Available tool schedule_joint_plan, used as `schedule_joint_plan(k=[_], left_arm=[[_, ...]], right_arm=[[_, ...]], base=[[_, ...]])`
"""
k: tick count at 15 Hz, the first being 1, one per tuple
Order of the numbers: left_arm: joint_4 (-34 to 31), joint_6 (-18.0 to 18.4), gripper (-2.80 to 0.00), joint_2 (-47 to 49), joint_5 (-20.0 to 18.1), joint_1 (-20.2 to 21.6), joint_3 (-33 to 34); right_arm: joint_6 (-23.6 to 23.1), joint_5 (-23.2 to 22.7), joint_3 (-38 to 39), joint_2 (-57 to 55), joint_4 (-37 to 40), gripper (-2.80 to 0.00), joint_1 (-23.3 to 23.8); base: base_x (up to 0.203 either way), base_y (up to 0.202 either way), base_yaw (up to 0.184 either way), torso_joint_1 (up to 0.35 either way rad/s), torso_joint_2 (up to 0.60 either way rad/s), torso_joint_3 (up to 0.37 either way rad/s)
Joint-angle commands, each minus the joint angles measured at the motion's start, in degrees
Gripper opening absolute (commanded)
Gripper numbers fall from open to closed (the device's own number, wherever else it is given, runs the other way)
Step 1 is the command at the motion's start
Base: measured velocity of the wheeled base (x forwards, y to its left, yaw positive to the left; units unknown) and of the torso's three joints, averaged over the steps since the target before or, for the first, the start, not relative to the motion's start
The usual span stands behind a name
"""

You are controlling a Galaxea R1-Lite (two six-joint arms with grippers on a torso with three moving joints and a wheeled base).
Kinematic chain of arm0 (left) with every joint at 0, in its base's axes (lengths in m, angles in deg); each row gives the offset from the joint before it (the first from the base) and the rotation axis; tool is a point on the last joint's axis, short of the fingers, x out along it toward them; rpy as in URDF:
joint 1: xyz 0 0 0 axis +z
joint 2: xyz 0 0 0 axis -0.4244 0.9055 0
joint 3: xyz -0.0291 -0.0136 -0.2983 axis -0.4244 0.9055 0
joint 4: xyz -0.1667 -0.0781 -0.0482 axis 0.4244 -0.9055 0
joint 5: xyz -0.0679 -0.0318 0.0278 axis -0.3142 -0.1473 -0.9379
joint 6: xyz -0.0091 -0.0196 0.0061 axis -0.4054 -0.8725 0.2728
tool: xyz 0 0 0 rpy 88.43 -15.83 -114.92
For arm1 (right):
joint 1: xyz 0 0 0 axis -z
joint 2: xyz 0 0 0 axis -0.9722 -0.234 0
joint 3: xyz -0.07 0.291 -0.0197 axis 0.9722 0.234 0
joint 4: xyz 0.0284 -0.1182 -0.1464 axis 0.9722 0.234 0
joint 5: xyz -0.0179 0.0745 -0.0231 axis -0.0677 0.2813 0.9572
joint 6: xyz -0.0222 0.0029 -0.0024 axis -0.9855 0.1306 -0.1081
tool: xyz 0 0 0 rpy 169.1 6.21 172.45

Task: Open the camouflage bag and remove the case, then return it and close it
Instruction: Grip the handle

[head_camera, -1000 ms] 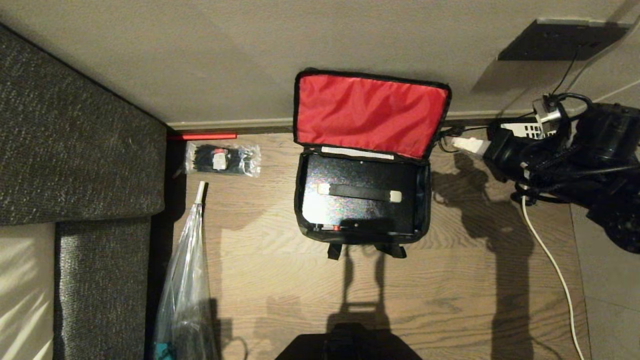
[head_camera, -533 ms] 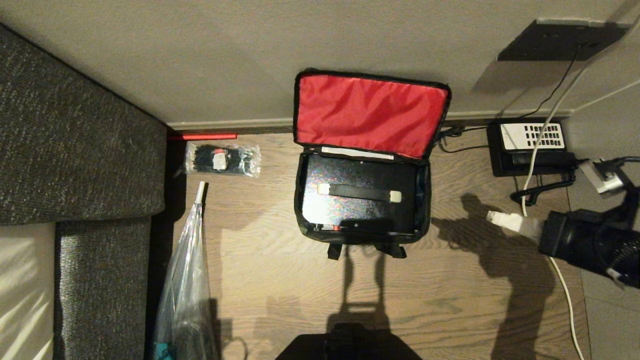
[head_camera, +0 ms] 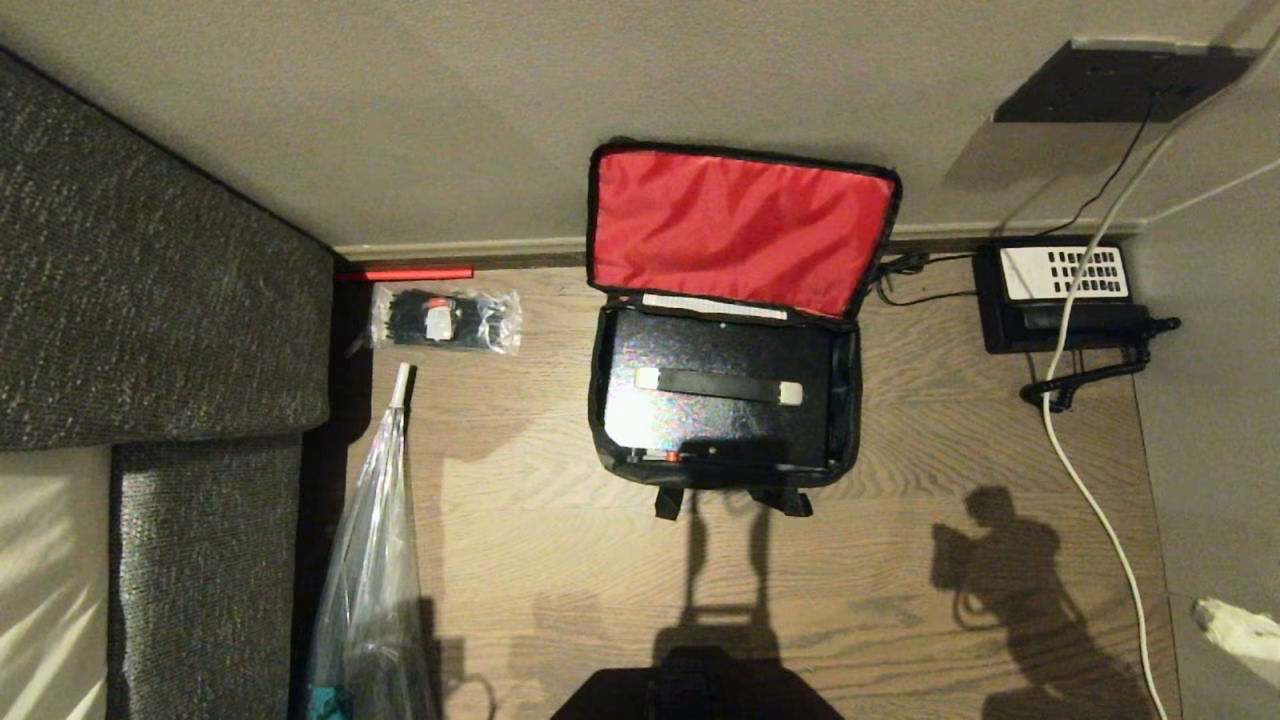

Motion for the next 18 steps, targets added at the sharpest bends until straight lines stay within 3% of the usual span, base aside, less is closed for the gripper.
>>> schedule_joint_plan(k=[1,3,4,7,12,14,15,16,18], left_arm=[[0.1,0.0,-2.8,-0.1,0.0,0.0,0.2],[0.0,0.0,-2.8,-0.1,0.0,0.0,0.2],[0.1,0.0,-2.8,-0.1,0.0,0.0,0.2],[0.0,0.0,-2.8,-0.1,0.0,0.0,0.2],[0.0,0.0,-2.8,-0.1,0.0,0.0,0.2],[0.0,0.0,-2.8,-0.1,0.0,0.0,0.2],[0.1,0.0,-2.8,-0.1,0.0,0.0,0.2],[0.0,0.0,-2.8,-0.1,0.0,0.0,0.2],[0.1,0.0,-2.8,-0.1,0.0,0.0,0.2]], right_arm=[[-3.5,5.0,3.4,17.1,12.7,-2.8,-0.1],[-7.4,6.1,7.5,17.9,12.3,-2.8,1.9],[-8.3,4.5,8.1,18.5,11.8,-2.8,4.0],[-7.2,3.9,7.6,23.8,16.5,-2.8,5.5],[-9.4,3.8,7.9,34.0,15.2,-2.8,6.1],[-8.4,9.7,9.0,34.2,14.7,-2.8,6.1],[-4.7,11.3,9.7,34.2,14.1,-2.8,6.1],[-5.1,11.0,10.1,34.2,13.1,-2.8,6.1],[-10.2,9.5,10.8,34.7,12.8,-2.8,6.1]], base=[[0.0,0.0,0.0,0.0,0.0,0.0],[0.0,0.0,0.0,0.0,0.0,0.0],[0.0,0.0,0.0,0.0,0.0,0.0],[0.0,0.0,0.0,0.0,0.0,0.0],[0.0,0.0,0.0,0.0,0.0,0.0],[0.0,0.0,0.0,0.0,0.0,0.0],[0.0,0.0,0.0,0.0,0.0,0.0],[0.0,0.0,0.0,0.0,0.0,0.0],[0.0,0.0,0.0,0.0,0.0,0.0]])
